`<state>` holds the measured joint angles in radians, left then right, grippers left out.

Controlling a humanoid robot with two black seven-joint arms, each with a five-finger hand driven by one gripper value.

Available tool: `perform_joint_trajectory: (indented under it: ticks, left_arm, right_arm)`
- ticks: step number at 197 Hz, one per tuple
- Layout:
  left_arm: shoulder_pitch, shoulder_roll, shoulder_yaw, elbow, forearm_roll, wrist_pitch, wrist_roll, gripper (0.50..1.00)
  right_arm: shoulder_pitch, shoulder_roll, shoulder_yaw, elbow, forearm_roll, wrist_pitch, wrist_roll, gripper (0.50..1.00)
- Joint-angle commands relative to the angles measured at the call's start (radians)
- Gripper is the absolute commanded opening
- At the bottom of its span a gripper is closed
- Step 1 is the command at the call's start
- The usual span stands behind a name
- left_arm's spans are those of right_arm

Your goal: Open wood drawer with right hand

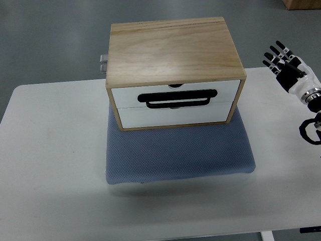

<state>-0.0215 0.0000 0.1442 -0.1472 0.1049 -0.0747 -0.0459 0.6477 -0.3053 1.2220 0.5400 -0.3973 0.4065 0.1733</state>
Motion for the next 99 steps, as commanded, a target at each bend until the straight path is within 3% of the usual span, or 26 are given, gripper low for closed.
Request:
perform_joint_trajectory:
  ticks: [1, 99]
  left_arm:
    - [0.000, 0.000, 0.000, 0.003, -0.001, 0.003, 0.000, 1.000]
    - [0.000, 0.000, 0.002, 0.009, -0.002, 0.001, 0.000, 1.000]
  right_arm:
    - [0.001, 0.000, 0.001, 0.000, 0.000, 0.000, 0.000, 0.954]
    - [0.004, 0.002, 0.002, 0.000, 0.000, 0.005, 0.000, 0.954]
